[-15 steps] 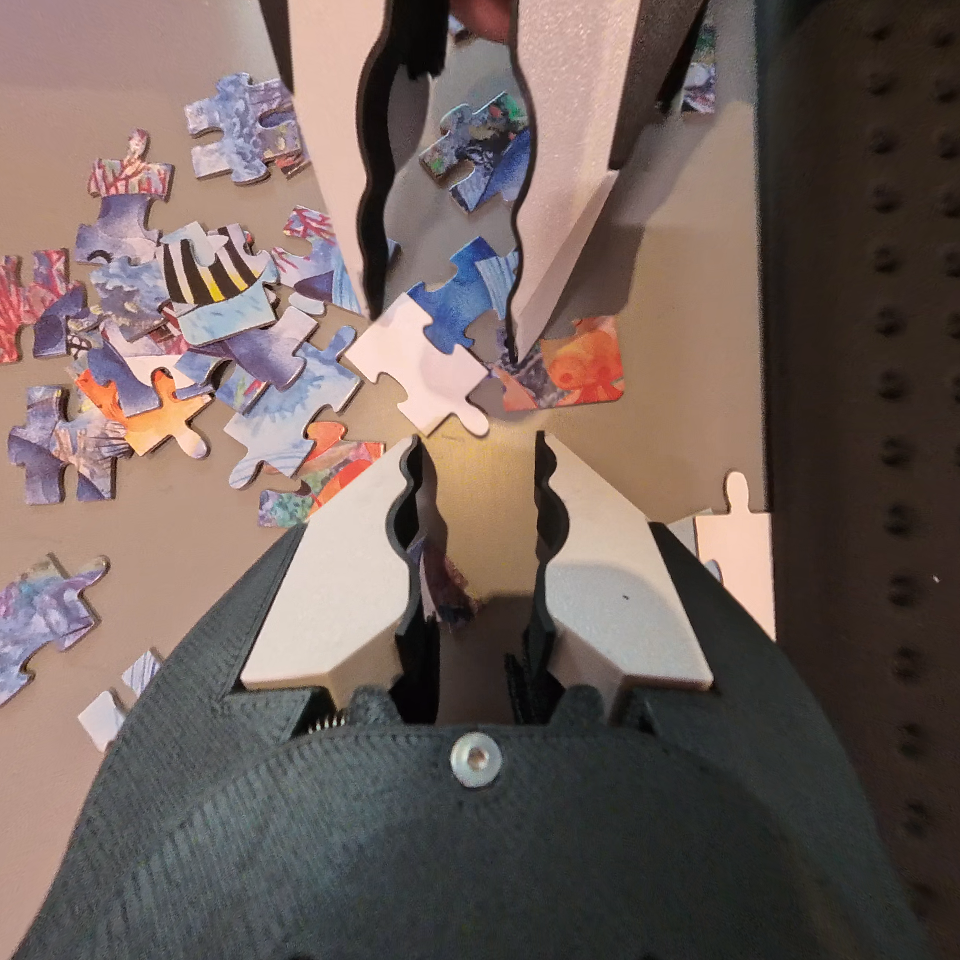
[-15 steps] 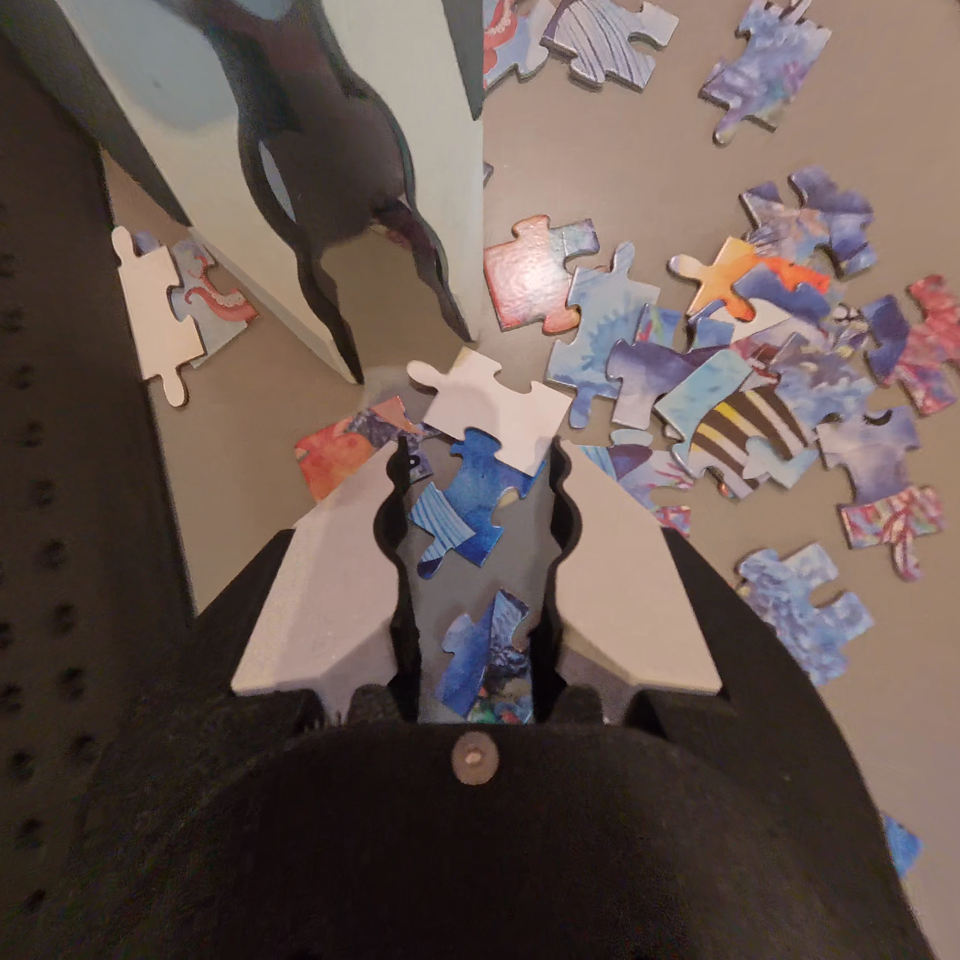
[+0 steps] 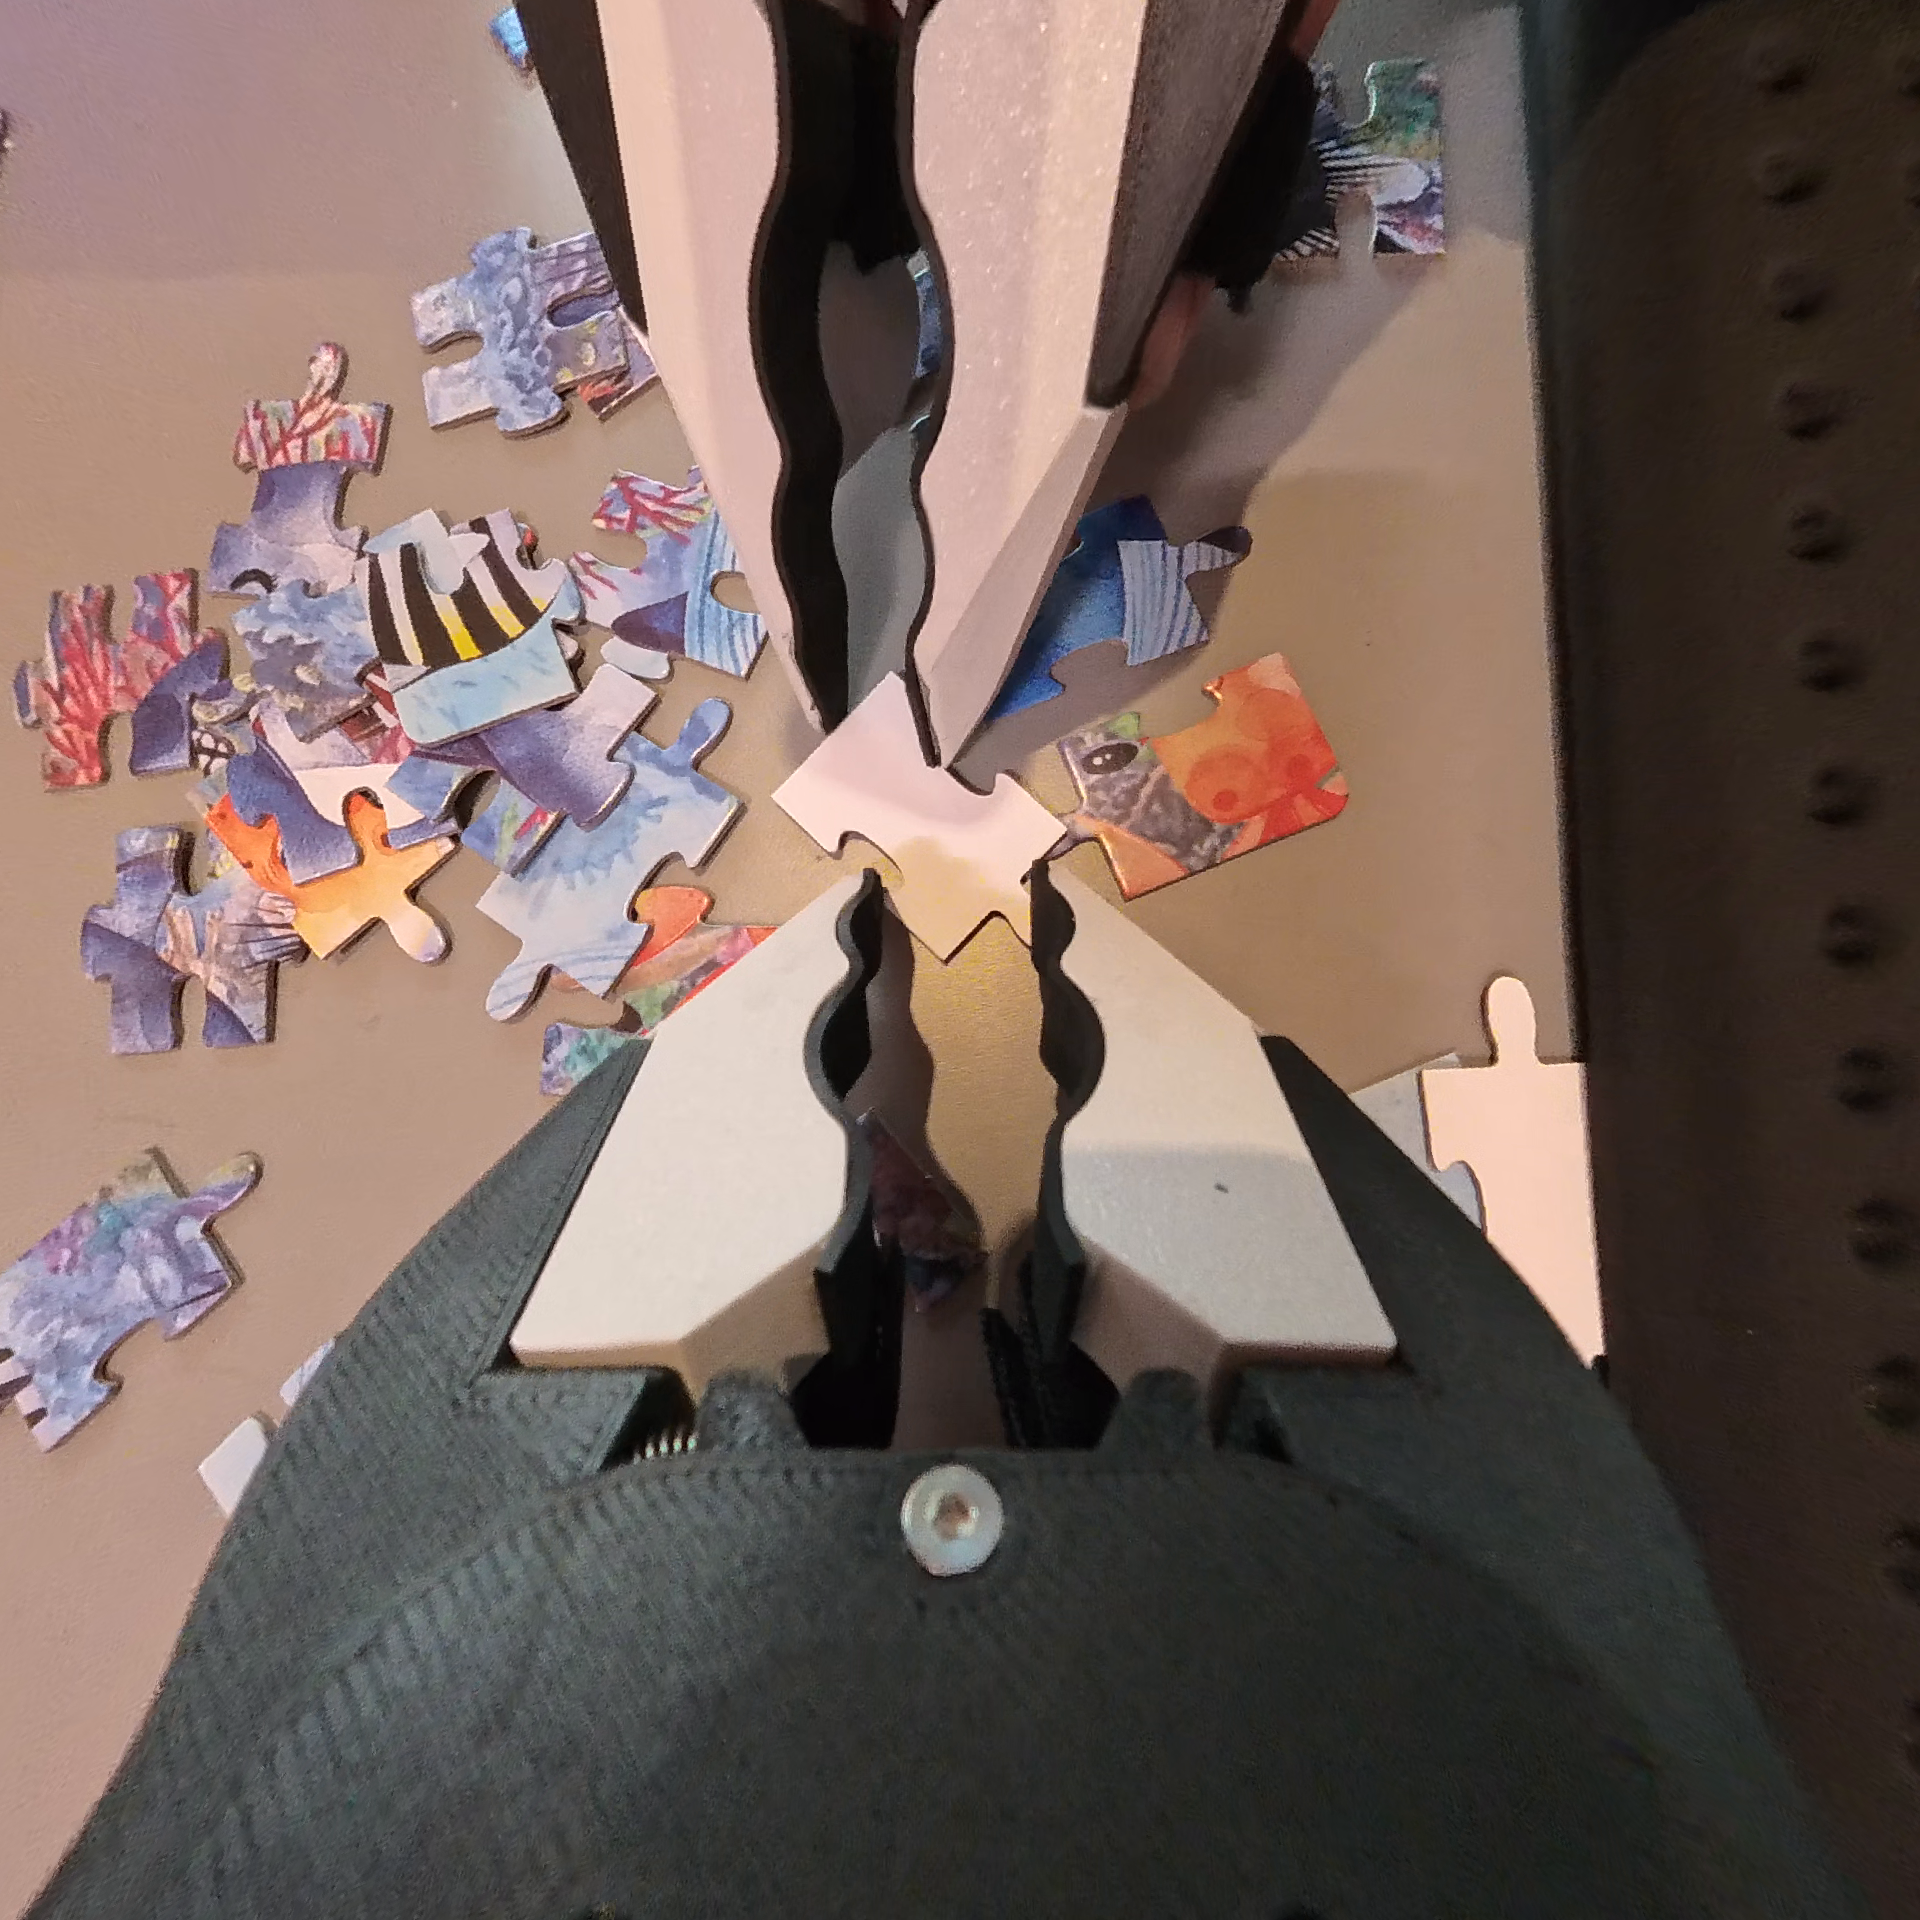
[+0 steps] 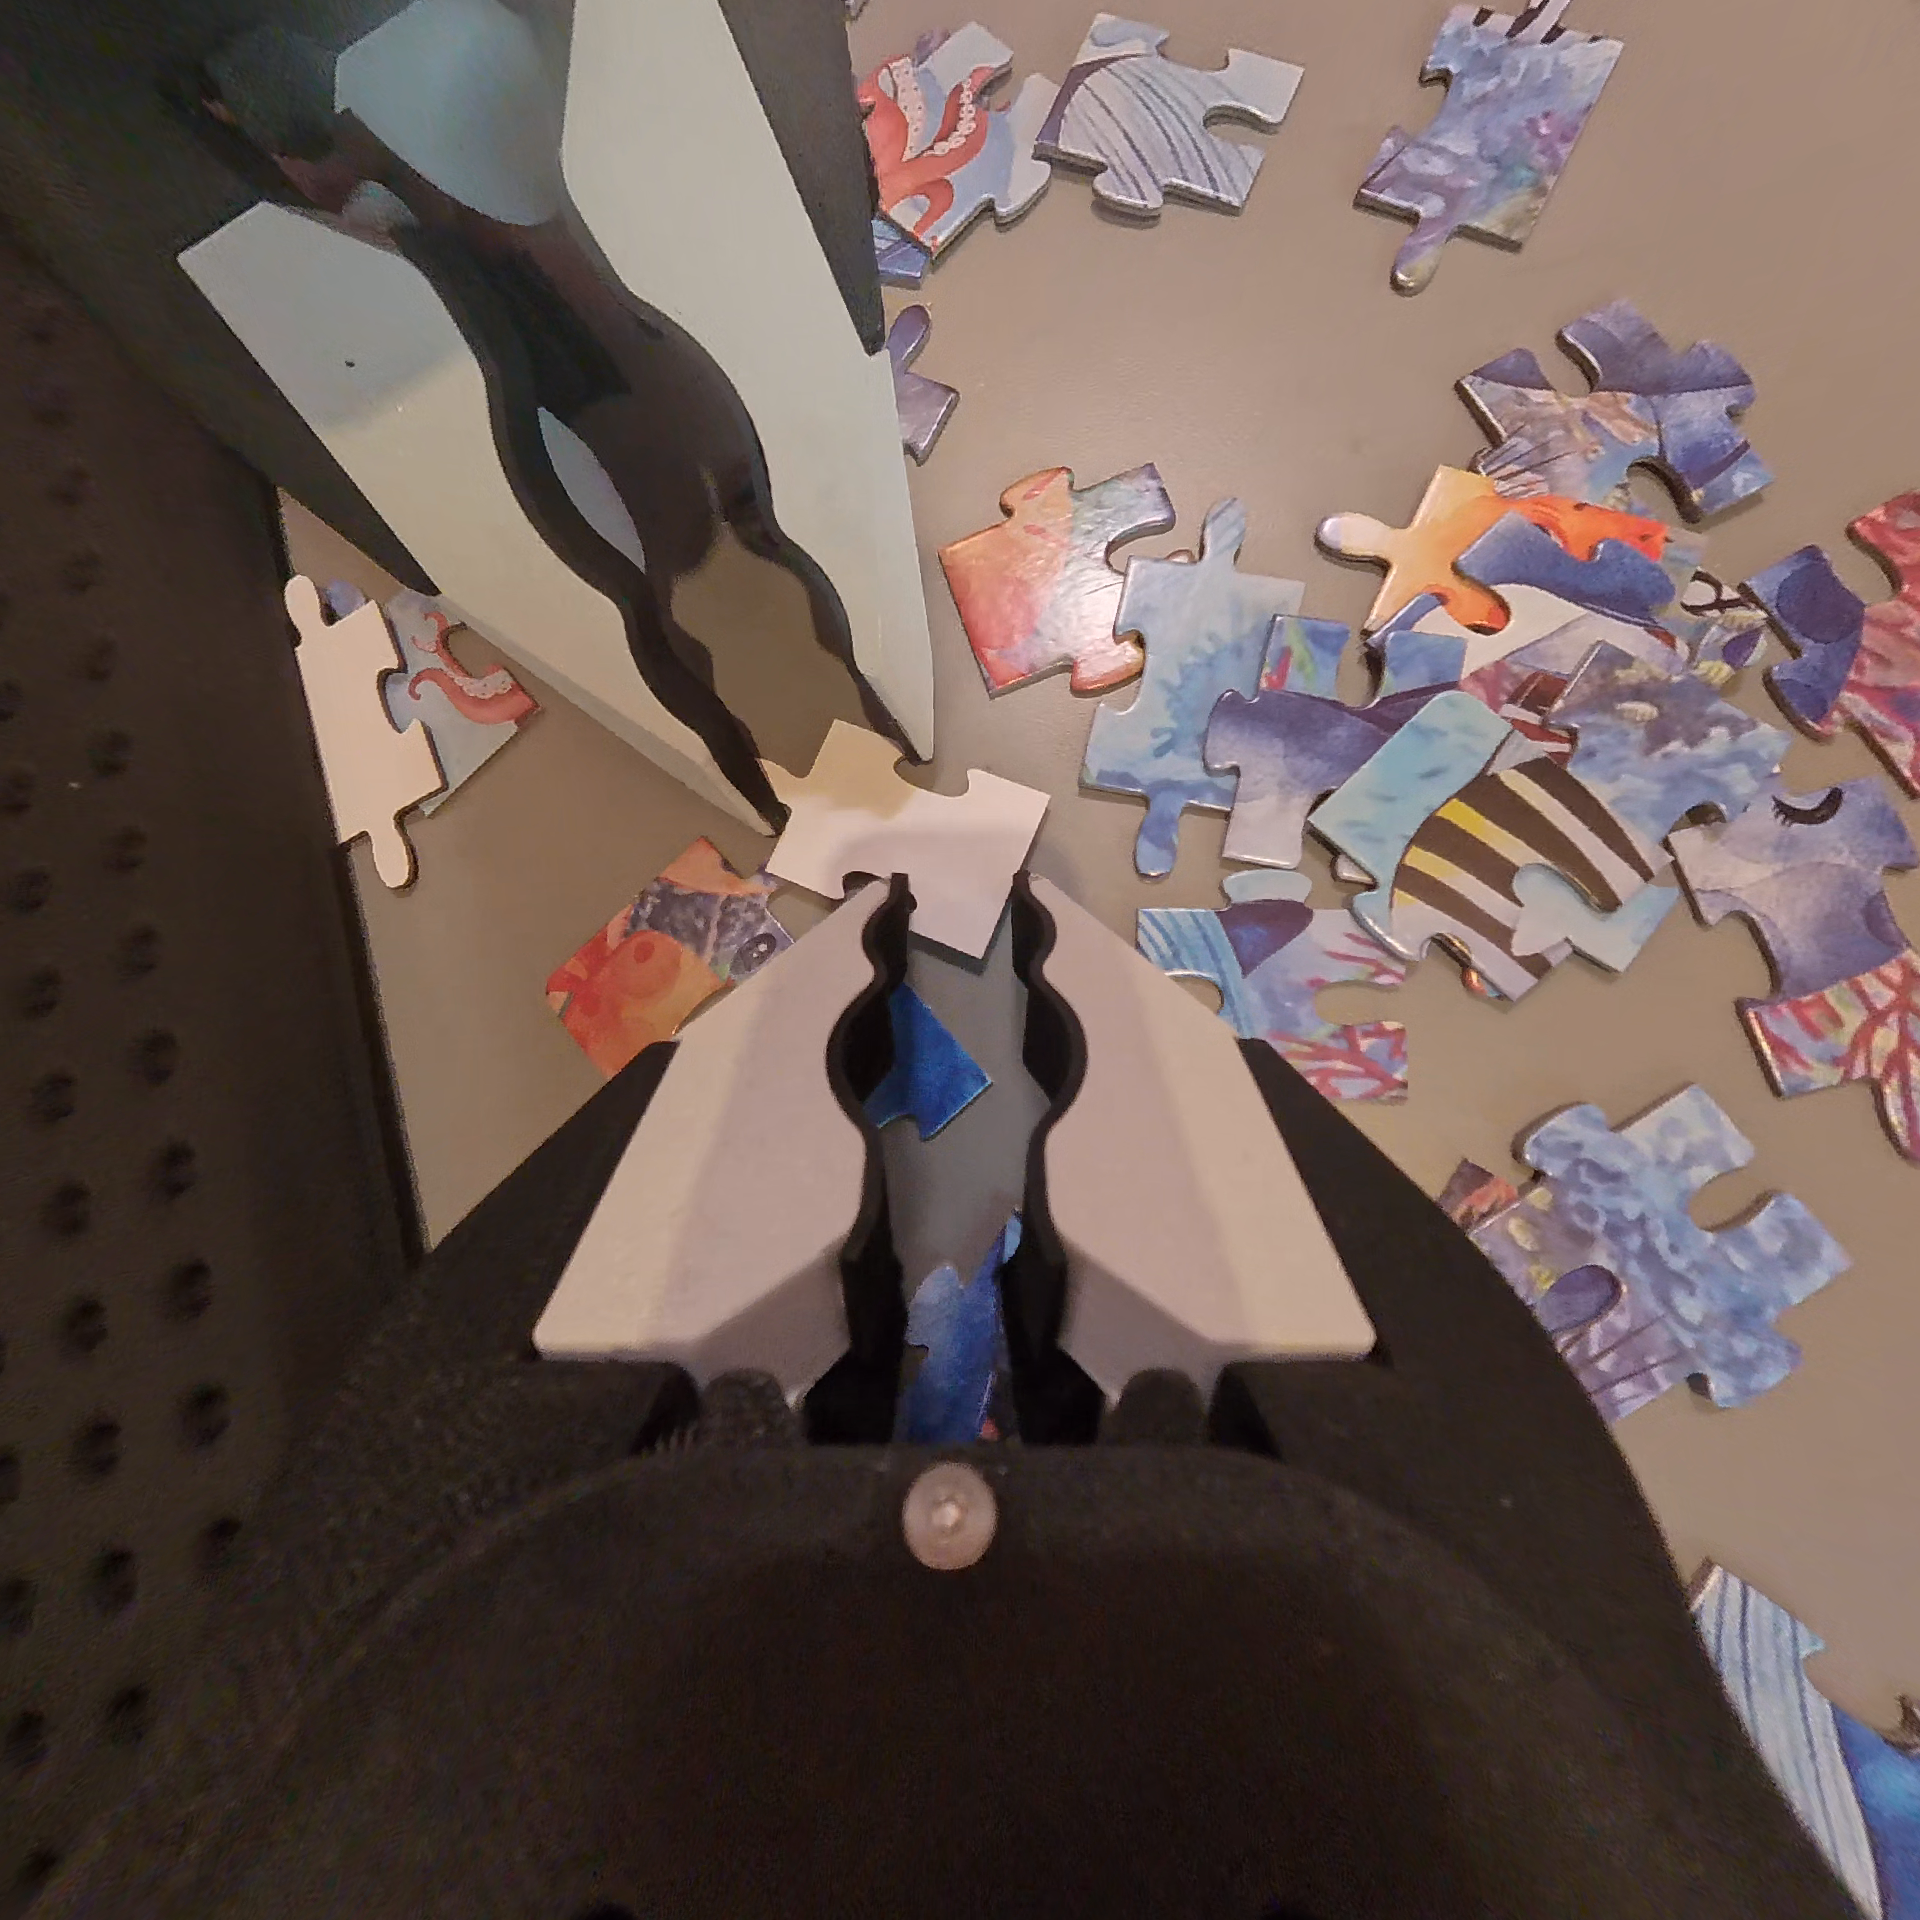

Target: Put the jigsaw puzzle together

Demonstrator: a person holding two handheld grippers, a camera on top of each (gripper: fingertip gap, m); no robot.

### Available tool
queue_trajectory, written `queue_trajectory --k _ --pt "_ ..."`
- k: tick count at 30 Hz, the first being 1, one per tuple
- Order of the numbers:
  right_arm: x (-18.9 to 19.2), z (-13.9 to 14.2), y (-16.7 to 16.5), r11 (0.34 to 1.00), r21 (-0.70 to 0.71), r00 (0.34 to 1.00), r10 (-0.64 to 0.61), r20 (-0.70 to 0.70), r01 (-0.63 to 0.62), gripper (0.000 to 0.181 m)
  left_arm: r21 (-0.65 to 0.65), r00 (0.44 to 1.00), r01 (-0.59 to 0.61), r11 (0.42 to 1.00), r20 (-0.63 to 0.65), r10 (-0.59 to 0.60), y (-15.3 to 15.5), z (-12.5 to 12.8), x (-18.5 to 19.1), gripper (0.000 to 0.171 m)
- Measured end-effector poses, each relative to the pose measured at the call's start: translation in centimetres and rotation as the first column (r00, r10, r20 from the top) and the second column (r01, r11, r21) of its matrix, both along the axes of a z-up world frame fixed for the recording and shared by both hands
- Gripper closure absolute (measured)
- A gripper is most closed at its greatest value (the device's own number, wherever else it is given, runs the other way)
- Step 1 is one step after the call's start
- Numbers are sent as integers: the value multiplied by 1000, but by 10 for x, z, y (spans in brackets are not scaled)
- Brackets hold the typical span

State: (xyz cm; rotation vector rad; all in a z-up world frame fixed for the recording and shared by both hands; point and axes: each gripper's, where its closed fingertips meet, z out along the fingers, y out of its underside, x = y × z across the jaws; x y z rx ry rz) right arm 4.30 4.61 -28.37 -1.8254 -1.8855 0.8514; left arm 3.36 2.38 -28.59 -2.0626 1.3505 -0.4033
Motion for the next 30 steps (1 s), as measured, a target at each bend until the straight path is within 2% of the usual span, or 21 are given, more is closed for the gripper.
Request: queue_trajectory --k 5,6,9,11,15,18,20,22,23,26,28,30 --pt "-3 4 1 1000 29 1000 0 -18 1 166 21 1000 -3 1000 -6 3 1 0 -1 143" --pt "-4 8 2 999 37 999 -3 -42 5 176 24 1000 -10 1000 -3 10 2 1 -1 136" --pt "-8 25 1 999 41 992 4 -123 1 181 38 1000 -26 999 0 26 4 3 -4 132" --pt "-8 25 0 998 58 992 12 -122 -5 181 9 1000 -15 1000 15 15 1 1 -1 135" --pt "-10 35 -9 995 84 983 68 -168 -55 181 -76 995 33 997 93 -26 -10 1 8 156" --pt "-9 48 -19 992 81 967 117 -226 -101 181 -50 994 49 998 99 -43 -12 4 9 167" --pt "-9 57 -22 992 58 956 122 -266 -111 170 69 999 39 997 31 -42 -3 9 3 171" --pt "-7 68 -18 997 18 946 80 -313 -79 158 235 994 48 971 -105 -24 7 15 -5 171" --pt "-6 74 -18 997 -28 940 61 -336 -75 146 331 984 63 942 -180 -2 13 20 -10 171" --pt "-3 73 -19 987 -142 944 24 -330 -74 139 562 929 163 811 -364 66 25 35 -20 171" --pt "-4 66 -23 987 -134 952 44 -302 -88 136 624 915 224 749 -398 58 23 41 -17 171" --pt "-7 61 -26 991 -92 958 71 -278 -100 140 666 898 250 703 -431 89 25 47 -18 171"
